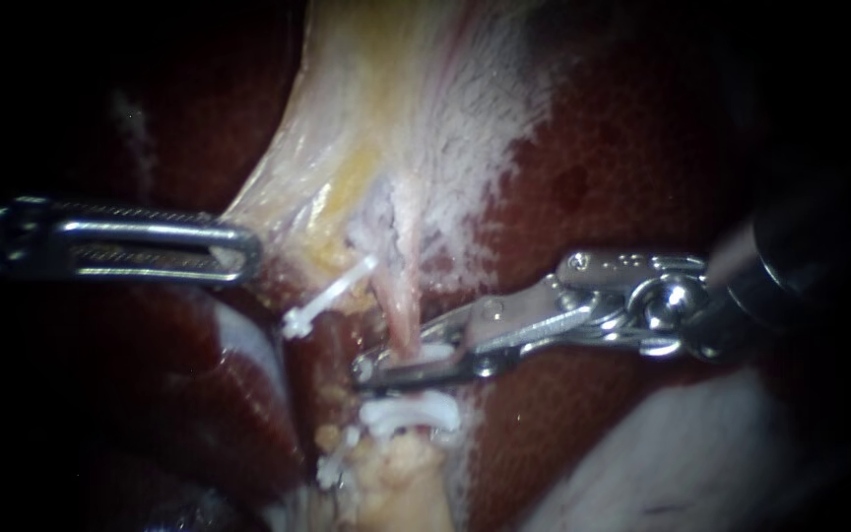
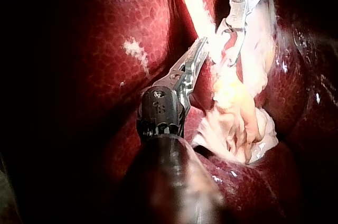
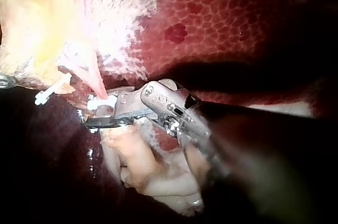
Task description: Going back third clip right tube
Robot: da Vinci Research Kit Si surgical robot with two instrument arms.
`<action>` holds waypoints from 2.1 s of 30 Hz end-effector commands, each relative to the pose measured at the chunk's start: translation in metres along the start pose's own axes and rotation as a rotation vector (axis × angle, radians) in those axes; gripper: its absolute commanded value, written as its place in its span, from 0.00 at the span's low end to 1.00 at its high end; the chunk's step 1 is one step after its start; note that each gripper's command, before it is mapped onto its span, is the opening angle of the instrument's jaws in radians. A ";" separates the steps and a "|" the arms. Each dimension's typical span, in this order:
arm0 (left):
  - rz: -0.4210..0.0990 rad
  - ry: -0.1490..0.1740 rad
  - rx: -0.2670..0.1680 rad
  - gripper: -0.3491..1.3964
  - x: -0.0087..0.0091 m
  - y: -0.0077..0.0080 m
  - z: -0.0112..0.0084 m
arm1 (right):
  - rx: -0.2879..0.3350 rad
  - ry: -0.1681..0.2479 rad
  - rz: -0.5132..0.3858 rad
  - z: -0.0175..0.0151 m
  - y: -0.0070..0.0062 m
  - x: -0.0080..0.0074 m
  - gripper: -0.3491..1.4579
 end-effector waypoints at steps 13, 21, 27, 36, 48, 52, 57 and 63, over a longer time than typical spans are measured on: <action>0.001 0.000 0.000 0.00 0.0001 0.0000 -0.0001 | -0.071 0.033 -0.131 -0.0021 0.0003 0.0004 0.51; 0.001 0.000 0.000 0.00 0.0001 0.0000 -0.0001 | -0.078 0.039 -0.140 -0.0040 0.0003 0.0005 0.51; 0.001 0.000 0.001 0.00 0.0001 0.0000 -0.0002 | -0.094 0.045 -0.151 -0.0043 0.0002 0.0007 0.52; 0.001 0.000 0.001 0.00 0.0001 0.0000 -0.0003 | -0.220 0.079 -0.220 -0.0091 -0.0011 0.0007 0.52; 0.008 -0.001 -0.002 0.00 0.0014 0.0008 0.0005 | -0.228 0.076 -0.248 -0.0123 -0.0024 0.0001 0.53; 0.010 -0.001 -0.002 0.00 0.0017 0.0012 0.0007 | -0.222 0.074 -0.261 -0.0124 -0.0029 0.0001 0.53; 0.010 -0.001 -0.002 0.00 0.0018 0.0013 0.0008 | -0.218 0.072 -0.277 -0.0132 -0.0035 0.0001 0.53; 0.012 -0.001 -0.002 0.00 0.0021 0.0017 0.0011 | -0.215 0.072 -0.276 -0.0136 -0.0038 0.0003 0.53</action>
